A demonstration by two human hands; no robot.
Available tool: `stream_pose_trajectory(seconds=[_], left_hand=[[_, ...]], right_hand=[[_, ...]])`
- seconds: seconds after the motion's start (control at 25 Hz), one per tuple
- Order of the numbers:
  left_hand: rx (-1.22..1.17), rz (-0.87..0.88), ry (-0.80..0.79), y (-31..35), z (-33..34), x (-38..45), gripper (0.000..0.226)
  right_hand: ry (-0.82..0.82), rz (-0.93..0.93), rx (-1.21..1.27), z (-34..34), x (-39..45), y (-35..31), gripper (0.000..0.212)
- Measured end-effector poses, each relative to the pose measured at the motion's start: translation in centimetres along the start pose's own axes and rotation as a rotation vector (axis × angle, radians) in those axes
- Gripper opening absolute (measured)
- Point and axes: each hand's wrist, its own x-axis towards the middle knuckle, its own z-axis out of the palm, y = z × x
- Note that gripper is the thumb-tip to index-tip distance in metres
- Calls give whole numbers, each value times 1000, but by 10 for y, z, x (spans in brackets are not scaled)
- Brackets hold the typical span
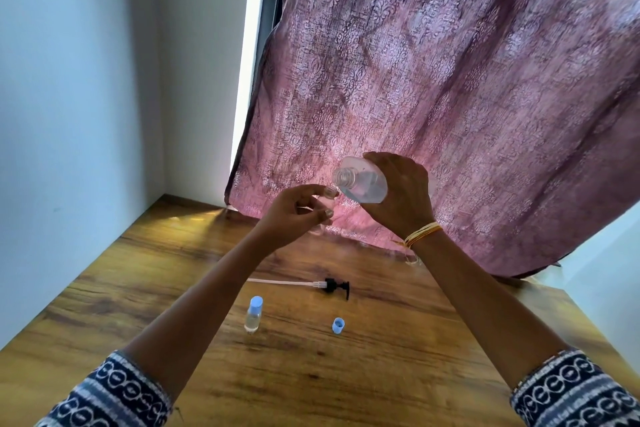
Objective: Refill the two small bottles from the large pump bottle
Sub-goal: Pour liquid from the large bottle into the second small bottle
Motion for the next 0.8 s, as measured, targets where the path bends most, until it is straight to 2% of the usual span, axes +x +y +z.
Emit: stream_pose_trajectory(seconds=[0.12,0.32,0.8], left_hand=[[23,4,9,-1,-1,0,29],[31,-7,10,-4,-3,2,31],[11,26,9,-1,-7,-2,38]], right_hand=[[-8,-4,-31,3,-4,2,46],[-91,23,-78,13,-7,10,53],[-60,-11,-72,12,-5,3,51]])
